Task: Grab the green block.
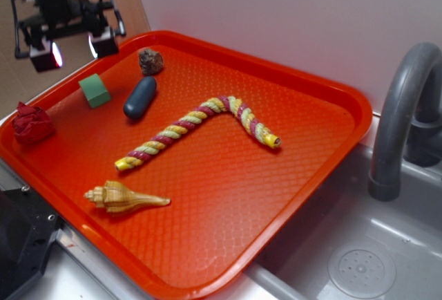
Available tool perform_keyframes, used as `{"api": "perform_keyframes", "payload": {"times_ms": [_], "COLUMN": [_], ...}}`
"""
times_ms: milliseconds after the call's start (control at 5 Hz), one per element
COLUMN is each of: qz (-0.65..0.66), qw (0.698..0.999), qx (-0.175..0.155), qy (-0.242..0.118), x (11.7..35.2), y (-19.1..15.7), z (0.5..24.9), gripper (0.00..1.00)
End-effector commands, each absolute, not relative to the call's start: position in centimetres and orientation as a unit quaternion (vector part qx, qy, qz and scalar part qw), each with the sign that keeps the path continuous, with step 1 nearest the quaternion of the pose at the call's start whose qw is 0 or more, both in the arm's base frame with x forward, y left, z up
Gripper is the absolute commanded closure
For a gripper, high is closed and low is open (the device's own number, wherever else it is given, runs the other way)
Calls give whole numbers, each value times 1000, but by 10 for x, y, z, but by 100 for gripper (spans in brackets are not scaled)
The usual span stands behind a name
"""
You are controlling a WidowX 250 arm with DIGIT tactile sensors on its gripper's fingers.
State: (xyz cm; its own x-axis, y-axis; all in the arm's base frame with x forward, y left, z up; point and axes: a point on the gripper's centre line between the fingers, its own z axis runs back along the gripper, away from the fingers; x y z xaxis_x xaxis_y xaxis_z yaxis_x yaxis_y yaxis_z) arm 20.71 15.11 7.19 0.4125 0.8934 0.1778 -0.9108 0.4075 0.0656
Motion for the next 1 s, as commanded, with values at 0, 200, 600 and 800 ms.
{"api": "perform_keyframes", "payload": {"times_ms": [0, 200, 600, 800], "qz": [506, 480, 449, 408], "qw": [856, 869, 879, 897], "qx": [25, 10, 58, 71], "qy": [-107, -123, -147, -153], "x": [196, 212, 216, 215], "y": [159, 148, 140, 137], "z": [44, 31, 29, 39], "gripper": [0, 0, 100, 100]}}
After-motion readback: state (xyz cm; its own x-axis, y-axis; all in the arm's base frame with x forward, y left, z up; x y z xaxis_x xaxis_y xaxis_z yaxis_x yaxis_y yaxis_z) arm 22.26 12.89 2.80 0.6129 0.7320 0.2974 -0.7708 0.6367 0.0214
